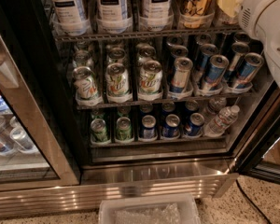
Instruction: Pick coke can from top shelf of fridge
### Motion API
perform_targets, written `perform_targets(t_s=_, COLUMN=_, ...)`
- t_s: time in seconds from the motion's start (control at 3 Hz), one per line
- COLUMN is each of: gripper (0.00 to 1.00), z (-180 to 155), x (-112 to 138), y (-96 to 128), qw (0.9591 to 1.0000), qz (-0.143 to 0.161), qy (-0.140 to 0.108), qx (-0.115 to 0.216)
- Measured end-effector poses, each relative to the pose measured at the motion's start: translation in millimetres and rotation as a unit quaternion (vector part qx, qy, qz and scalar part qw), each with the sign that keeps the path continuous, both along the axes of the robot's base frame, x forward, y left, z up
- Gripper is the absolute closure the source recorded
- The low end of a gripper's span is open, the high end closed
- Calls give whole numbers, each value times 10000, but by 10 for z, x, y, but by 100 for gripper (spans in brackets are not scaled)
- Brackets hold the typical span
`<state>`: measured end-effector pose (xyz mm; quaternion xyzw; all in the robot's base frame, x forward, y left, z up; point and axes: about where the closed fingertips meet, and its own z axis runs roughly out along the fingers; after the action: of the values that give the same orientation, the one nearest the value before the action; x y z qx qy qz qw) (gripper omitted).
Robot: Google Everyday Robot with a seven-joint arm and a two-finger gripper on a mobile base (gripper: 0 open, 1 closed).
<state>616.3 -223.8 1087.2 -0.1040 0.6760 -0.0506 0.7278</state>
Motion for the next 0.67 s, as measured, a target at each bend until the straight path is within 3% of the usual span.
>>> perform_targets(t_s=0.33, gripper=100, z=147, x=-38, y=18, qw=9999, qz=66, qy=-126, qx=65)
perform_targets(t_s=0.67, gripper=100, z=387, x=-117, y=-27, qw=9977, qz=286, qy=-380, qx=473)
